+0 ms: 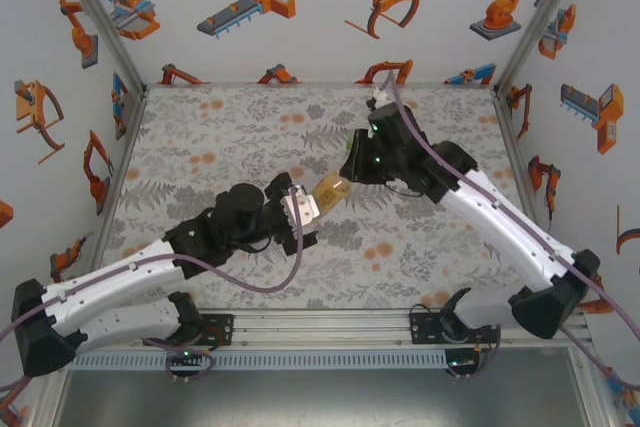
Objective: Screw on the bottle caps
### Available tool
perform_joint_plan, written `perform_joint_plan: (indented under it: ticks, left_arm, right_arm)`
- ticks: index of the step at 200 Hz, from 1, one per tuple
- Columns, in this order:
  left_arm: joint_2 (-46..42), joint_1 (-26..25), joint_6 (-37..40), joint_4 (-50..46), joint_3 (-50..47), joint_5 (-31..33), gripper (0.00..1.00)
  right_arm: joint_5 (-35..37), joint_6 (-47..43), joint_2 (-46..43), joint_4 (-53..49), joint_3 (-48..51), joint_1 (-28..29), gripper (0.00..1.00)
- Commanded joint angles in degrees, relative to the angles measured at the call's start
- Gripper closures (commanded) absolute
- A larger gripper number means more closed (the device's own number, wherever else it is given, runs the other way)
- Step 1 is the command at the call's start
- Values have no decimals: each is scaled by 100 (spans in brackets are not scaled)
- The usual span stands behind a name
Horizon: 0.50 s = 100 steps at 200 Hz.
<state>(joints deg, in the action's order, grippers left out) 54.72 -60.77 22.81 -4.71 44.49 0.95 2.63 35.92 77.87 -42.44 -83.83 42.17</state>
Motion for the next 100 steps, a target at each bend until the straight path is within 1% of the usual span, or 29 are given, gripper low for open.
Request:
perform_joint_plan:
  ticks: [1, 36, 37, 40, 45, 62, 100]
  left_arm:
    - [-320, -27, -260, -189, -180, 207, 10]
    - [-749, -29, -576, -352, -451, 378, 9]
    - [-760, -30, -585, -354, -459, 383, 8]
    - [-799, -23, -598, -359, -481, 392, 2]
    - [-854, -26, -633, -387, -520, 404, 0]
    - [-1016, -31, -752, -430, -622, 446, 3]
    - [-1234, -31, -933, -519, -765, 510, 3]
  right_arm:
    - [278, -797, 546, -464, -651, -124, 100]
    - [211, -1247, 1406, -539, -1538, -318, 100]
    - [211, -1259, 1433, -543, -1561, -321, 100]
    - [223, -1300, 1507, -550, -1644, -335, 100]
    - [241, -1377, 1635, -575, -1779, -341, 100]
    - [343, -1598, 2075, -692, -2304, -359, 100]
    - [739, -2062, 3036, -901, -3372, -398, 100]
